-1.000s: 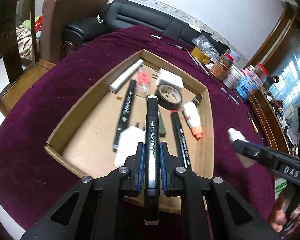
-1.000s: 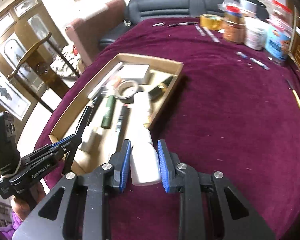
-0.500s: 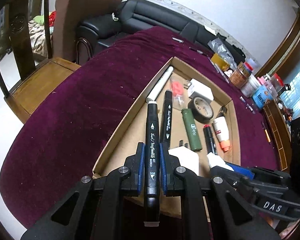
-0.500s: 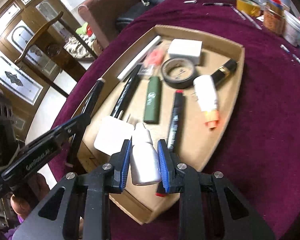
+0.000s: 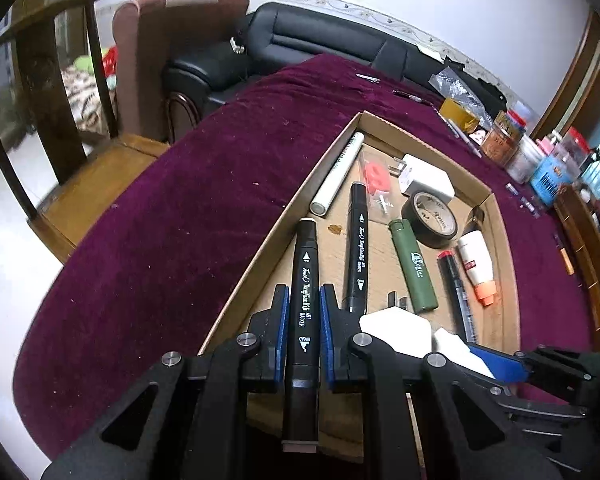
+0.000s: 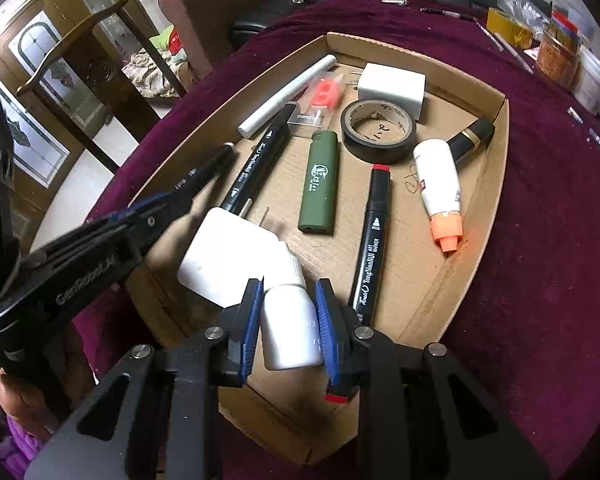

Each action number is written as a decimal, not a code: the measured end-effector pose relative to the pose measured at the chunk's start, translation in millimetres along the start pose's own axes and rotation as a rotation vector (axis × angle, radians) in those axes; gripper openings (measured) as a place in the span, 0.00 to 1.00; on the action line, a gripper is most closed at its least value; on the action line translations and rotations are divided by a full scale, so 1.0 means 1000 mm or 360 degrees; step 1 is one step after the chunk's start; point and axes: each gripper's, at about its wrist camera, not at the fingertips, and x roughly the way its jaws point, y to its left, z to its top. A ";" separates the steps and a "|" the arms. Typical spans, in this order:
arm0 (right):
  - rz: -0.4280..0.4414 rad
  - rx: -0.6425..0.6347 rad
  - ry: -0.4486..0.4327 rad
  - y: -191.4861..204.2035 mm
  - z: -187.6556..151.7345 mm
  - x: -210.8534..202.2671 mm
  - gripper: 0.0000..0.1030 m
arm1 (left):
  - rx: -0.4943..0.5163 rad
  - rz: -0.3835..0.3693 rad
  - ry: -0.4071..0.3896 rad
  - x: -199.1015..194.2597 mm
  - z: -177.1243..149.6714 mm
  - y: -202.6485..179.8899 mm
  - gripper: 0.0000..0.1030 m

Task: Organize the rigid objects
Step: 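Lower the marker into the box and open the left gripper while the right releases the bottle there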

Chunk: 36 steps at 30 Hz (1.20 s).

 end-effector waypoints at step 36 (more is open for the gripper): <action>-0.0142 -0.0017 -0.0135 0.004 -0.009 0.000 0.45 | 0.0095 0.0108 -0.0048 0.007 -0.003 -0.013 0.12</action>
